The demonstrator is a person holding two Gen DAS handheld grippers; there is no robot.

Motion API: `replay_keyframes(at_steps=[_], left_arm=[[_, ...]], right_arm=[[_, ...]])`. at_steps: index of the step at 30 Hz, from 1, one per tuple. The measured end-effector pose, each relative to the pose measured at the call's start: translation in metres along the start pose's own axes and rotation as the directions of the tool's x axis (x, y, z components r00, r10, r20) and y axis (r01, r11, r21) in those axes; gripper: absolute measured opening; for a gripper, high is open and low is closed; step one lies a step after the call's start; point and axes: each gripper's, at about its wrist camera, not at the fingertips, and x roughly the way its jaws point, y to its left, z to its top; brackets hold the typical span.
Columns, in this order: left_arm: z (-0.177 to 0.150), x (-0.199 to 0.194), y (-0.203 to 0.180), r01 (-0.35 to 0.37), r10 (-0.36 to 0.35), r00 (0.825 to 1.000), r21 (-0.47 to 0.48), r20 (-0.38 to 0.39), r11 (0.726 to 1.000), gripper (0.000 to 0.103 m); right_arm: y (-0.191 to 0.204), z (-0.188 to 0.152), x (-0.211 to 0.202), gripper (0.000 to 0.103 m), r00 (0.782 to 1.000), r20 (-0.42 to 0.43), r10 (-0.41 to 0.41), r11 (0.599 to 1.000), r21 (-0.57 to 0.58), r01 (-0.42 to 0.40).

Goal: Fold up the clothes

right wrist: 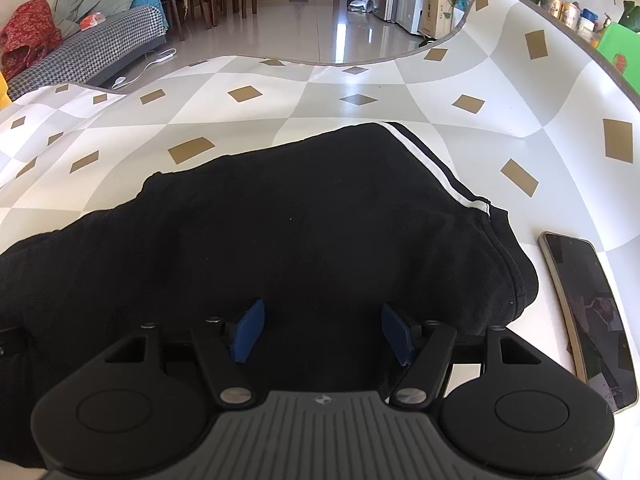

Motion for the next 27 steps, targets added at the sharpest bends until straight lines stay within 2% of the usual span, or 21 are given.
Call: replay_keyframes(at_steps=[13,27], left_arm=[[-0.007,-0.008,0.005,-0.010,0.011,0.999,0.020,-0.031,1.000,0.103],[-0.041,-0.036,0.012,-0.013,0.018,0.993,0.041,-0.119,0.999,0.103]], right_arm=[[-0.007,-0.017,-0.015,0.064,0.999,-0.026,0.023,0.999,-0.045,-0.024],[-0.012,-0.025,-0.023,0.064,0.999,-0.047,0.021,0.999,-0.046,-0.023]])
